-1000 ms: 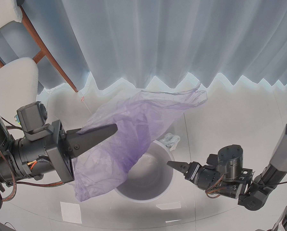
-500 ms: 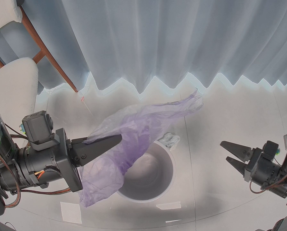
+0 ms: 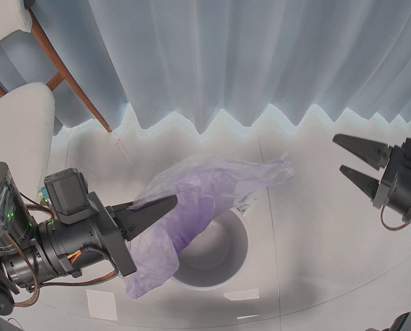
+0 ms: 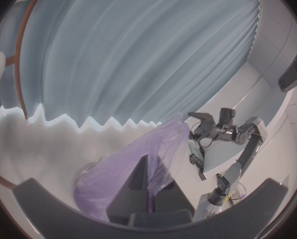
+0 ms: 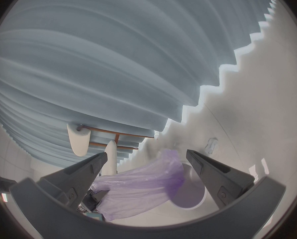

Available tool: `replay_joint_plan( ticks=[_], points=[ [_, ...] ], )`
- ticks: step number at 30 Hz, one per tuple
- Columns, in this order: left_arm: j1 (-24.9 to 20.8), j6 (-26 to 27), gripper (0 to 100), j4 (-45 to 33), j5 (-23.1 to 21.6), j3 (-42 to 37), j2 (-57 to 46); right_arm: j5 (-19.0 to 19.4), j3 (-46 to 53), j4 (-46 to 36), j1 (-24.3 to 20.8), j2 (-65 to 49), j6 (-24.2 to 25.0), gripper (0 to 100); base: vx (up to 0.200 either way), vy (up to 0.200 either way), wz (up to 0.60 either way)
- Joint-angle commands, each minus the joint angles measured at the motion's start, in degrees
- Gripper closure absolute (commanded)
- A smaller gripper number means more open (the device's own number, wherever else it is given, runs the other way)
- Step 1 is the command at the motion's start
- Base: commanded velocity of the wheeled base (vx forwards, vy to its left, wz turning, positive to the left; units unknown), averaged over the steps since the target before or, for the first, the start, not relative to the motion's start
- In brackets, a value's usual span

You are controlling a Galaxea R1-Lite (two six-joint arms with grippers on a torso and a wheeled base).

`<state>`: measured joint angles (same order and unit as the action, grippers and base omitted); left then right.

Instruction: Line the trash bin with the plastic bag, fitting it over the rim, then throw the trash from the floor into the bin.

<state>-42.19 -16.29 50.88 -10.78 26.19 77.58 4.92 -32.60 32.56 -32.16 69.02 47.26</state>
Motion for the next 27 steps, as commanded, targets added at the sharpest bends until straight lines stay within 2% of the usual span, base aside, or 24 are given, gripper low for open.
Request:
replay_joint_plan(
  ticks=[1,3,7,11,13,17,19,24,27],
  points=[
    [-2.1,0.6,100,0.0,6.6,-1.0,2.0,1.0,-7.3,-6.0,0.0,7.9,-5.5,0,0.000,0.000,0.00],
    [-2.2,1.2,100,0.1,6.7,-1.0,2.2,0.3,-7.2,-7.2,0.3,10.3,-8.5,0,0.000,0.000,0.00],
    [-1.5,1.1,100,0.4,6.7,-0.5,1.7,-1.2,-7.5,-7.5,-0.2,8.5,-9.6,0,0.000,0.000,0.00],
    [6.0,-3.0,100,0.2,3.6,0.5,1.9,-0.8,-11.5,-11.9,0.4,6.6,-10.0,0,0.000,0.000,0.00],
    [7.3,-3.3,100,0.3,1.1,0.7,2.0,-0.3,-12.5,-14.5,0.5,6.9,-9.8,0,0.000,0.000,0.00],
    [5.9,-3.0,100,0.2,0.8,-0.8,1.4,-0.3,-10.7,-15.2,-0.3,6.8,-10.7,0,0.000,0.000,0.00],
    [4.0,-3.0,100,0.2,1.6,-3.5,0.3,-0.2,-9.0,-15.2,-2.6,7.2,-12.1,0,0.000,0.000,0.00],
    [0.7,-2.6,100,0.1,2.2,-6.6,-0.8,-0.4,-8.5,-15.1,-5.3,10.4,-12.4,0,0.000,0.000,0.00],
    [0.2,-2.6,100,0.1,2.3,-7.6,-0.6,-0.4,-7.3,-15.1,-7.8,11.6,-11.8,0,0.000,0.000,0.00]
  ],
)
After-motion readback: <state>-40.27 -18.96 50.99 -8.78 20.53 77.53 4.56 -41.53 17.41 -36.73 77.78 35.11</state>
